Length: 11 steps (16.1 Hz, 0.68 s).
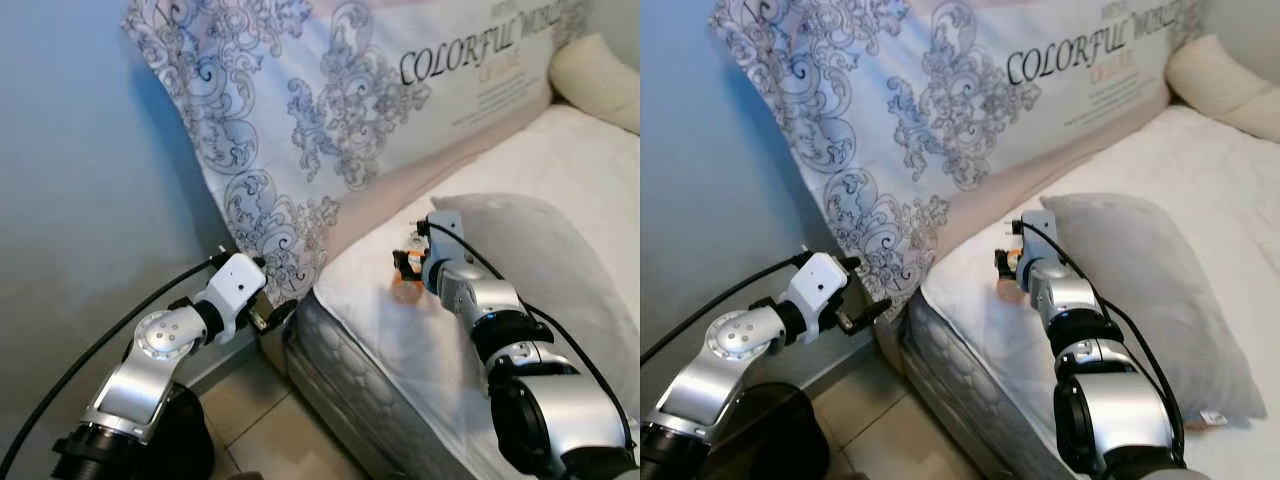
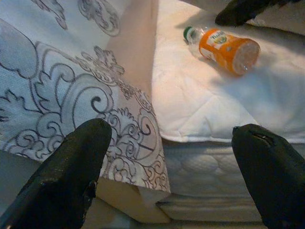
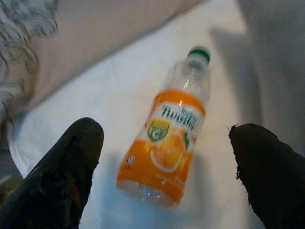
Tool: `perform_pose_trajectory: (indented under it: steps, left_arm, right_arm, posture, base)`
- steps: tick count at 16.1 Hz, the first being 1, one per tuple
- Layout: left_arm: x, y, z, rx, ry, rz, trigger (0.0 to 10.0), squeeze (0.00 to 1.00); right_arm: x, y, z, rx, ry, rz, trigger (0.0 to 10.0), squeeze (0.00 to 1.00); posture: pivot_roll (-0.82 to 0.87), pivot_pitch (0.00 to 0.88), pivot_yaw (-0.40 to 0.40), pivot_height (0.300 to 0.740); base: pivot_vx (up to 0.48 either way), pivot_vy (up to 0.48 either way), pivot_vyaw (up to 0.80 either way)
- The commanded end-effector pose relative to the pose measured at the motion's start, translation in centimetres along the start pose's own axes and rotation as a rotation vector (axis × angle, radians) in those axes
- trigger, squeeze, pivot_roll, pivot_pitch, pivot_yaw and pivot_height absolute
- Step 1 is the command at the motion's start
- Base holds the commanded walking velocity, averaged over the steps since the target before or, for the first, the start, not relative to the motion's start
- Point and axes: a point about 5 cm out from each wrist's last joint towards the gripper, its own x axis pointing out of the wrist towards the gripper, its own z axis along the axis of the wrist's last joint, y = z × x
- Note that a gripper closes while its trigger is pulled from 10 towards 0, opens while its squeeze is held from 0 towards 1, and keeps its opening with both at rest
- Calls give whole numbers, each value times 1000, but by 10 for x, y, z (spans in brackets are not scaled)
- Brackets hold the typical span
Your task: Clean up the room
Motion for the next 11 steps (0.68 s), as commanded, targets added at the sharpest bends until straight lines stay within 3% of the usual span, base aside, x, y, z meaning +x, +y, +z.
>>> perform_pose_trajectory:
  steps: [1, 6, 9, 10, 11]
  left_arm:
    - [1, 2, 8, 23, -12, -23, 10000, 0]
    - [-2, 1, 8, 24, 4, -67, 10000, 0]
    - [-8, 0, 5, 26, 23, -80, 10000, 0]
    - [-11, 0, 4, 26, 29, -80, 10000, 0]
    - [-12, 0, 4, 26, 30, -80, 10000, 0]
  right_arm:
    - [1, 0, -1, 20, 19, -19, 10000, 0]
    - [4, 2, -24, 36, 89, -90, 10000, 0]
    - [5, 10, -38, 124, 121, -81, 10000, 0]
    - [5, 10, -39, 154, 121, -90, 9569, 0]
    - [5, 11, -40, 179, 125, -89, 7765, 0]
  posture:
    - [117, 0, 13, 740]
    - [137, 0, 23, 740]
    - [158, 0, 22, 740]
    - [163, 0, 20, 740]
    - [168, 0, 19, 740]
  base:
    - [0, 0, 0]
    - [0, 0, 0]
    - [0, 0, 0]
    - [0, 0, 0]
    - [0, 0, 0]
